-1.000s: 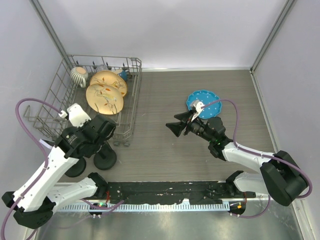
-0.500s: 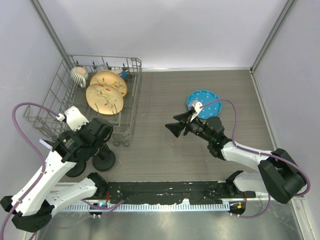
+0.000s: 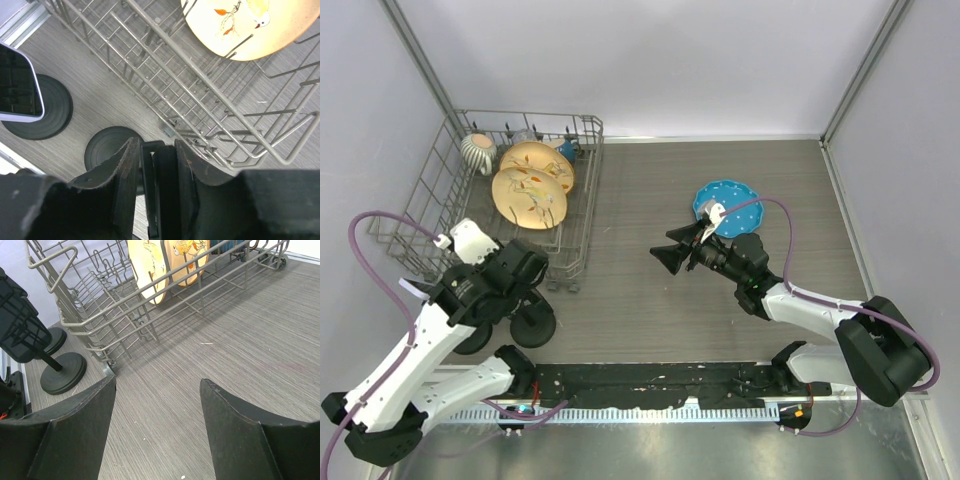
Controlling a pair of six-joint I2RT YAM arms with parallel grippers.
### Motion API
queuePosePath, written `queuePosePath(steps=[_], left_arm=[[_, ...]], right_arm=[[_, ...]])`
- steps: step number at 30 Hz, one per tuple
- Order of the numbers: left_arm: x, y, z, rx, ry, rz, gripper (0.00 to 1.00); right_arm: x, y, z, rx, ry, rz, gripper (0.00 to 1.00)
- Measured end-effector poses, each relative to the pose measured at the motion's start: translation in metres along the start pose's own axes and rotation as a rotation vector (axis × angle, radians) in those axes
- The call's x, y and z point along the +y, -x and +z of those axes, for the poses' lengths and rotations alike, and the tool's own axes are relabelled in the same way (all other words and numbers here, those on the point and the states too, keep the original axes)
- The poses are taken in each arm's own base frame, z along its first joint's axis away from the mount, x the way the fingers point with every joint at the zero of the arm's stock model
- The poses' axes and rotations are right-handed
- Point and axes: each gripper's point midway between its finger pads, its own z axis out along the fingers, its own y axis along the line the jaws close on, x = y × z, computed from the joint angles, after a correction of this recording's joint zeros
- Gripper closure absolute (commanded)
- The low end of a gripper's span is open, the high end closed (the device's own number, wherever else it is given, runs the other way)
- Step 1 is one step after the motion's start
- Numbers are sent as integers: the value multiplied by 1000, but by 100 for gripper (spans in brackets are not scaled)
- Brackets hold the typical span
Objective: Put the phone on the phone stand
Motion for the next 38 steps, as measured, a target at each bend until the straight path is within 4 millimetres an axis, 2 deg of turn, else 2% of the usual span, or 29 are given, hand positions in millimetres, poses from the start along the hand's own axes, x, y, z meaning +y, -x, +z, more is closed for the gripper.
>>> queuePosePath(steps=[1,2,7,8,9,10,13,16,17,22,25,27,30,31,33,35,38], left_arm=[[0,1,0,-4,-3,-7,54],[-1,2,0,-6,-7,-13,46],[0,3,-1,-6,-12,-13,32],[0,3,-2,-4,-14,-13,24],[-1,3,-3,0,-19,-16,23],[-1,3,-4,6,-25,-17,14],[-4,7,-10,17,-53,-28,6],[-10,21,-23,18,-108,-59,5],[-12,27,-29,20,-137,-68,0],[-8,50,-65,24,-340,-67,0],[-7,63,-94,-8,-571,-108,0],[-8,69,-109,-49,-704,-132,0],[-22,80,-132,-122,-897,-152,0],[-28,84,-138,-144,-941,-150,0],[-42,95,-150,-181,-1008,-146,0],[-57,105,-161,-216,-1065,-131,0],[-84,120,-178,-247,-1138,-95,0]], right_arm=[[0,0,0,-1,1,0,27],[0,0,0,-1,1,0,27],[1,1,0,-5,5,-1,27],[1,1,0,-5,5,0,27],[1,1,0,-5,5,1,27],[1,1,0,-5,5,1,27],[1,1,0,-5,5,1,27],[1,1,0,-5,5,1,27],[1,1,0,-5,5,1,27],[0,1,0,-6,-1,3,27],[-10,2,0,-7,-64,19,27],[-29,8,-4,-16,-193,37,25],[-69,31,-25,-56,-489,86,21],[-84,47,-42,-83,-624,96,19],[-97,78,-72,-154,-788,98,10],[-98,113,-107,-240,-905,101,8],[-78,167,-159,-384,-949,112,8]])
